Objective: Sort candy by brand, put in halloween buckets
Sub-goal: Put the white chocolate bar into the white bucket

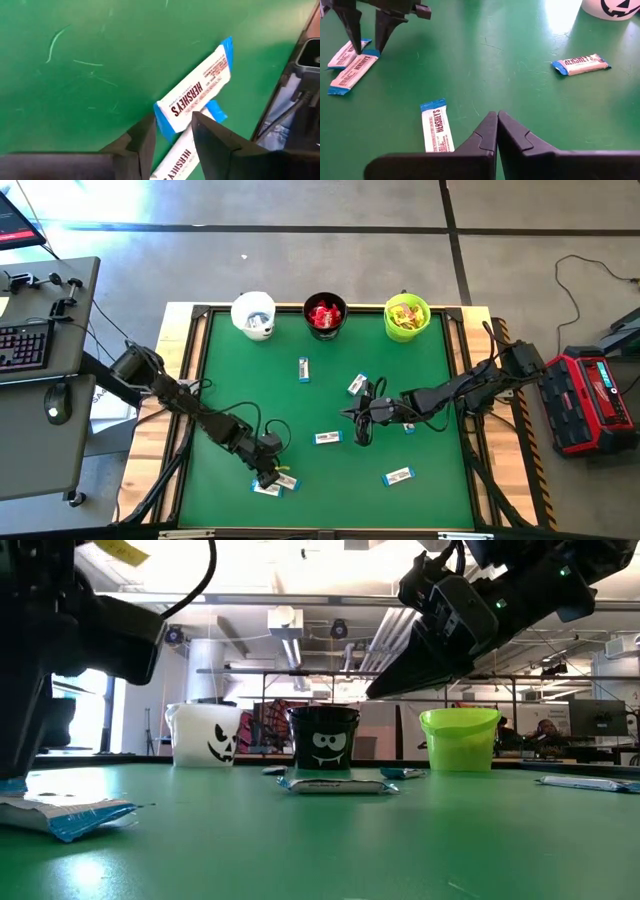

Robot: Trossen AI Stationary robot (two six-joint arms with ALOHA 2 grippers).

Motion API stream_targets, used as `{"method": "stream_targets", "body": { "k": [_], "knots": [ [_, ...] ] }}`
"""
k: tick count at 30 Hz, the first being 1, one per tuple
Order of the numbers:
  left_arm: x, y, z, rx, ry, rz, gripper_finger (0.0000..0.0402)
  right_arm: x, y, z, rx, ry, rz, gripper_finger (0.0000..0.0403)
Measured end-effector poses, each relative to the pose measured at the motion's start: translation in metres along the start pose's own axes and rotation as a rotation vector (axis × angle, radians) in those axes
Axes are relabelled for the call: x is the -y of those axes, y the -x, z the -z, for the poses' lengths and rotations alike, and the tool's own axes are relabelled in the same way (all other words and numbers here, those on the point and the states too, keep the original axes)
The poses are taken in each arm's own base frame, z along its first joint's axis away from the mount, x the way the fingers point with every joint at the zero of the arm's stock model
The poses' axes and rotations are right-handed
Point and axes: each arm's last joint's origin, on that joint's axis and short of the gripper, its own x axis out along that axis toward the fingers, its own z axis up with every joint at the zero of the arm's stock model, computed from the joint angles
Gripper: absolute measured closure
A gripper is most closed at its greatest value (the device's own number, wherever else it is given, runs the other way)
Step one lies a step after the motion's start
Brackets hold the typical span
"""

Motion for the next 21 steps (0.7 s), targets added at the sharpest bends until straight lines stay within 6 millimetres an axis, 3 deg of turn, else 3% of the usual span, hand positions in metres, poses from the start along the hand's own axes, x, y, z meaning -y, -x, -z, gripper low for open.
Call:
{"method": "stream_targets", "body": {
  "k": [10,13,17,21],
  "knots": [
    [-0.003,-0.016,0.001,-0.045,-0.015,0.007,0.0301,0.0,0.0,0.0,-0.001,0.001,0.0,0.0403],
    [-0.002,-0.015,0.001,-0.039,-0.046,0.012,0.0323,0.0,0.0,0.0,-0.005,0.002,0.001,0.0403],
    [-0.001,-0.013,0.001,-0.029,-0.097,0.017,0.0384,0.0,0.0,0.001,-0.006,0.002,0.001,0.0403],
    [-0.001,-0.008,0.0,-0.007,-0.125,0.005,0.0396,0.0,0.0,0.001,-0.006,0.002,0.001,0.0403]
  ]
}}
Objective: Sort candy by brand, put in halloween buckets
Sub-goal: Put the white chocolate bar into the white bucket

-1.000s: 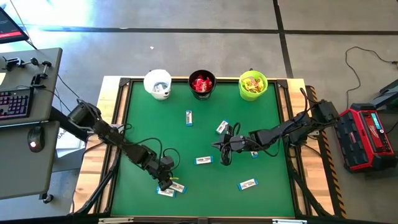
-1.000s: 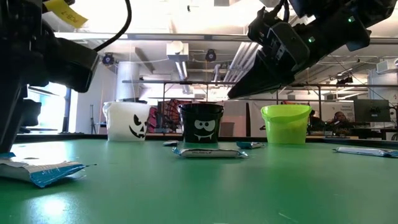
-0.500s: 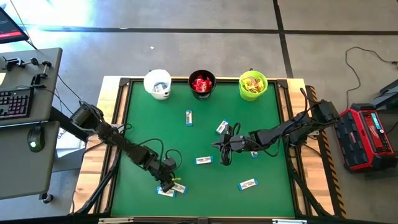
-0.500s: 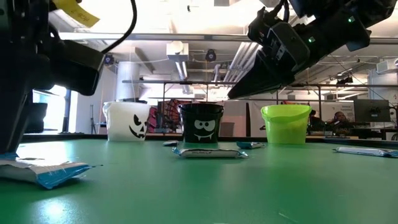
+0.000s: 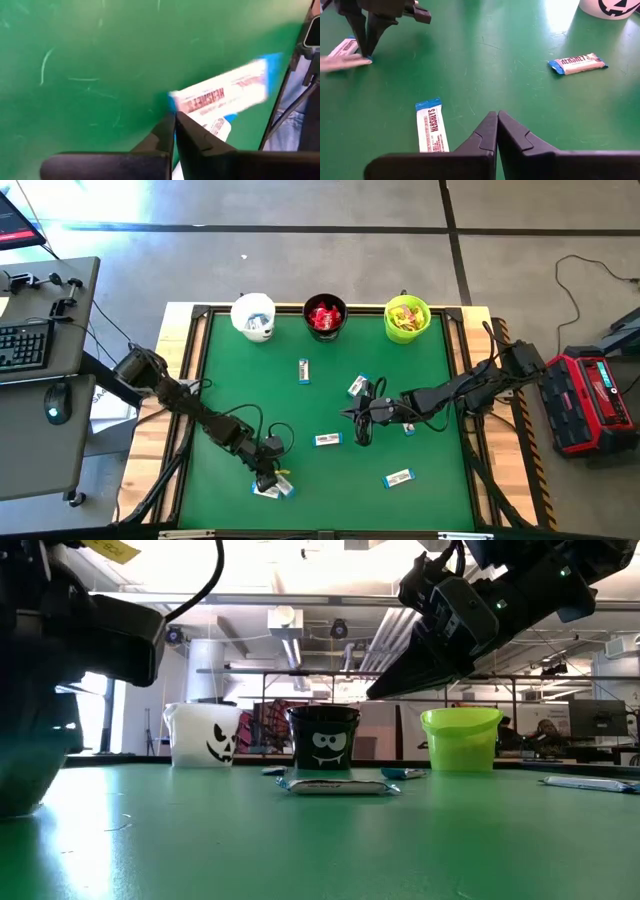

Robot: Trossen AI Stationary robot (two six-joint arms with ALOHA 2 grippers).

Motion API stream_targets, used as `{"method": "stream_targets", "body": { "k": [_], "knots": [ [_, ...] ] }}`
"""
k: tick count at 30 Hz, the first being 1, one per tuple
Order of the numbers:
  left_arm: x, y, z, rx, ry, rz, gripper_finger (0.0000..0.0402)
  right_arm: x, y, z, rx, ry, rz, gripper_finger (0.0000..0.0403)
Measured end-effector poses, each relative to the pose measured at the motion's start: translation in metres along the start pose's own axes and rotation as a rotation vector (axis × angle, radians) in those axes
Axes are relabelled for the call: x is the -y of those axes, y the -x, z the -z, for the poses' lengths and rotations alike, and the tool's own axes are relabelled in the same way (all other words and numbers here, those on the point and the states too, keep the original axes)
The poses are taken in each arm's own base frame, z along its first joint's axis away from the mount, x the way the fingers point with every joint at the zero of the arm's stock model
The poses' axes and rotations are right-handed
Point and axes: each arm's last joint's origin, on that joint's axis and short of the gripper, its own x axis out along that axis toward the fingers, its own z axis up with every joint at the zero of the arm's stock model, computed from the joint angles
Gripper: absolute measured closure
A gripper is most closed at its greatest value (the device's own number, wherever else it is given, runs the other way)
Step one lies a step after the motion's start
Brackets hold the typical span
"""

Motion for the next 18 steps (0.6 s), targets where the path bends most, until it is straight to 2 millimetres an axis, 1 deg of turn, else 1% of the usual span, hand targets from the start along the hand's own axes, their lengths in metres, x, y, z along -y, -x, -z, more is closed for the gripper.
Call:
{"method": "stream_targets", "body": {
  "k": [3,7,12,18],
  "knots": [
    [0.0,0.004,0.0,0.011,-0.008,-0.007,0.0401,0.0,0.0,0.0,0.0,0.0,0.0,0.0403],
    [0.0,0.019,-0.003,0.05,-0.016,-0.03,0.0401,0.0,0.0,0.0,0.0,0.001,0.0,0.0403],
    [-0.002,0.046,-0.011,0.128,-0.025,-0.059,0.0401,0.0,0.0,0.0,-0.002,0.001,0.001,0.0403],
    [-0.013,0.082,-0.022,0.235,-0.026,-0.135,0.0401,0.0,0.0,0.0,-0.002,0.001,0.001,0.0403]
  ]
}}
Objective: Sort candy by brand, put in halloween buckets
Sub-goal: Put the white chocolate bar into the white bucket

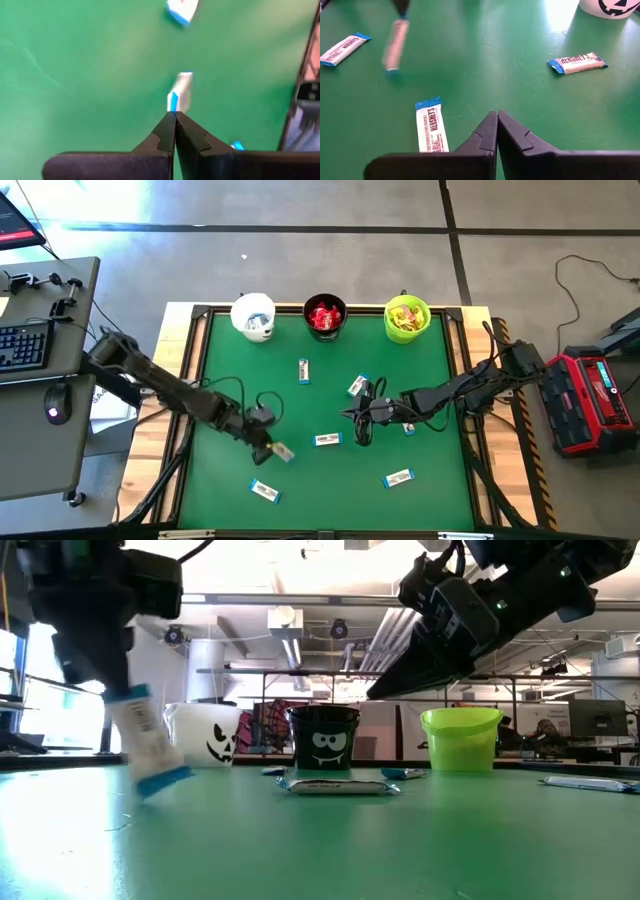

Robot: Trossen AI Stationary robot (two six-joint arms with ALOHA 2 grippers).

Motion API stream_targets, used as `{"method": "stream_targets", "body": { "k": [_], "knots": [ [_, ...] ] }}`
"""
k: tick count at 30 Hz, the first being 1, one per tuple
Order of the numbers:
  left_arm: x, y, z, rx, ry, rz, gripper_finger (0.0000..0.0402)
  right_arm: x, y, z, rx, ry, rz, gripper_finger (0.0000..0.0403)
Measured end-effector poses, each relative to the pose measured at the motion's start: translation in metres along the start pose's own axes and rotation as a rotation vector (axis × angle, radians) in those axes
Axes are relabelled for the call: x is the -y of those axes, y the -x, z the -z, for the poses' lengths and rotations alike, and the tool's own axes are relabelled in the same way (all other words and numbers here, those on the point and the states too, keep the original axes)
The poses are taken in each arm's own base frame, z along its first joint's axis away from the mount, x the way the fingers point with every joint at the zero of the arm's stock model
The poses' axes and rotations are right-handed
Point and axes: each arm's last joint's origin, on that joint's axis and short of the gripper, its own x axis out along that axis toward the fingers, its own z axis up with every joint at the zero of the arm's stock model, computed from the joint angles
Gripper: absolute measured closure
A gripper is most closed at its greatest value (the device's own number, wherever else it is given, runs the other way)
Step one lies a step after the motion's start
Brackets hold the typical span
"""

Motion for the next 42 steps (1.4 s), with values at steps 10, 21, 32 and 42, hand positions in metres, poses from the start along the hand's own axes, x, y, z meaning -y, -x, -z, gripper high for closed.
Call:
{"method": "stream_targets", "body": {
  "k": [10,21,32,42],
  "knots": [
    [-0.033,0.037,-0.033,0.166,-0.043,-0.104,0.0401,0.0,0.0,0.0,0.0,0.0,0.001,0.0403],
    [-0.073,0.068,-0.066,0.332,-0.062,-0.239,0.0401,0.0,0.0,0.0,0.001,0.0,0.011,0.0403],
    [-0.104,0.118,-0.107,0.551,-0.07,-0.445,0.0401,0.0,0.0,0.0,-0.001,-0.002,0.012,0.0403],
    [-0.144,0.163,-0.134,0.599,-0.044,-0.628,0.0401,0.001,0.0,0.0,0.0,-0.018,0.013,0.0403]
  ]
}}
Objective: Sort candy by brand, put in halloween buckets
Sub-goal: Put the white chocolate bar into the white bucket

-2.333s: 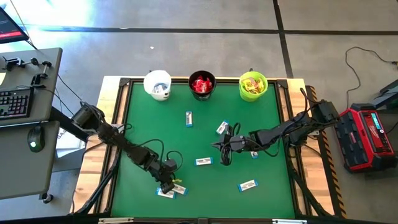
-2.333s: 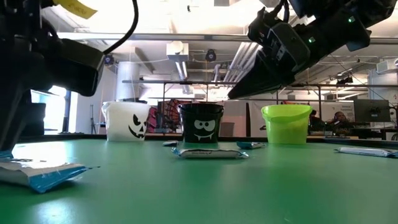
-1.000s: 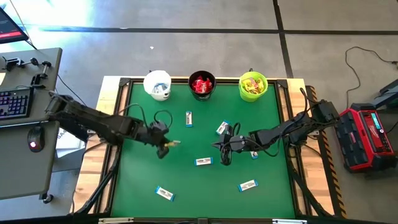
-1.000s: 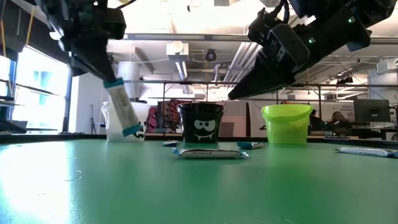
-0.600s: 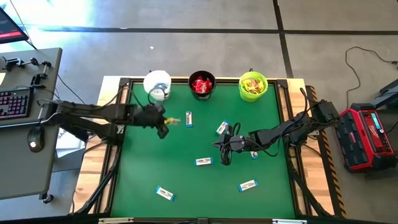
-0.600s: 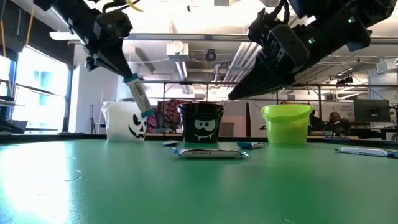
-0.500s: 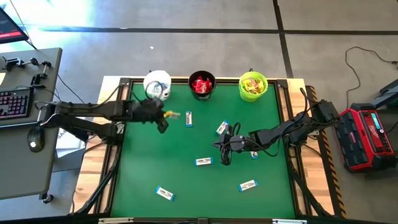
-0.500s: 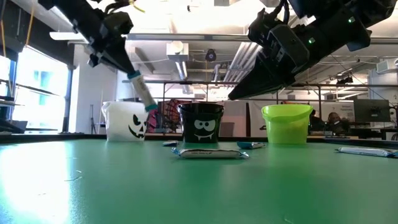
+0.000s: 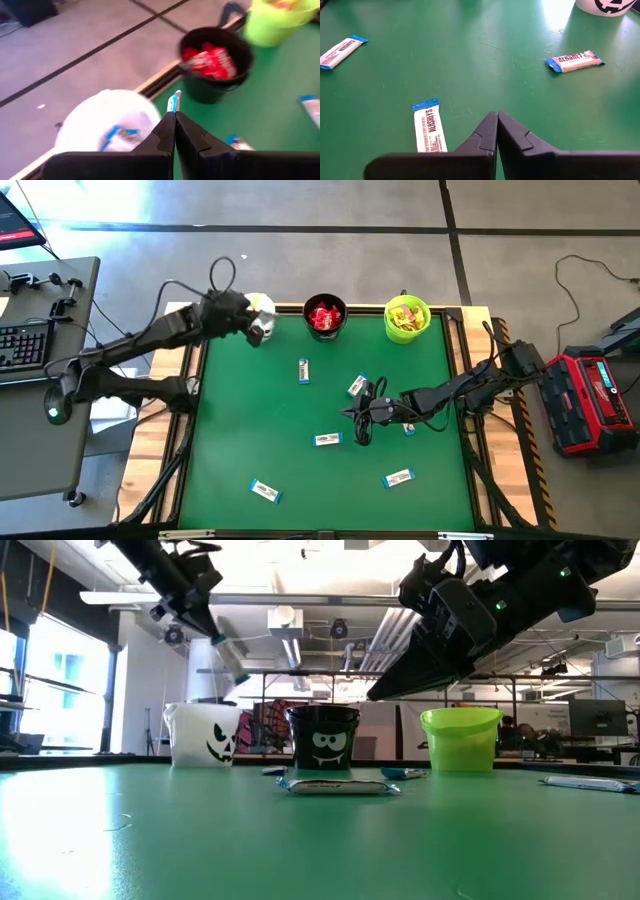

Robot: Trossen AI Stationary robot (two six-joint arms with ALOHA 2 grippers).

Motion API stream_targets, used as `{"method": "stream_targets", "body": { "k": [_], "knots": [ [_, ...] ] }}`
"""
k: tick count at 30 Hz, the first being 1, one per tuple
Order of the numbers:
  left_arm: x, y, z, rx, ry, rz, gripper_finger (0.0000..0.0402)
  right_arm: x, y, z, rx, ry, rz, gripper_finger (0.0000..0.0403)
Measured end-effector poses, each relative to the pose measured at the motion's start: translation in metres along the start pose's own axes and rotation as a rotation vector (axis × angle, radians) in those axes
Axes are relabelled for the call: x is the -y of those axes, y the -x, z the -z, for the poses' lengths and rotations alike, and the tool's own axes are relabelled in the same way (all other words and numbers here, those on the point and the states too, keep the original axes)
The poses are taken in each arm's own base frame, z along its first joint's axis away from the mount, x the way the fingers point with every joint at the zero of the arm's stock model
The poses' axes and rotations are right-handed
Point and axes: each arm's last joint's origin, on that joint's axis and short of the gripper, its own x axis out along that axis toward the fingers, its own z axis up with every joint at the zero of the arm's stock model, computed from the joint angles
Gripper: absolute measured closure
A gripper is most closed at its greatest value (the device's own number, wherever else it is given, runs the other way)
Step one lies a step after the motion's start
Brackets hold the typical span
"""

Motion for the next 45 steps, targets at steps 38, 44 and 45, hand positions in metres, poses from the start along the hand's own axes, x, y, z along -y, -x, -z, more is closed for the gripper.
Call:
{"method": "stream_targets", "body": {
  "k": [38,44,45],
  "knots": [
    [-0.077,-0.135,0.015,-0.621,-0.223,-0.03,0.0401,0.003,-0.001,0.0,-0.003,-0.021,0.027,0.0403],
    [-0.077,-0.137,0.013,-0.589,-0.24,-0.031,0.0401,0.006,-0.002,-0.001,-0.003,-0.023,0.036,0.0403],
    [-0.076,-0.137,0.013,-0.589,-0.25,-0.027,0.04,0.007,-0.002,-0.001,-0.003,-0.024,0.037,0.0403]
  ]
}}
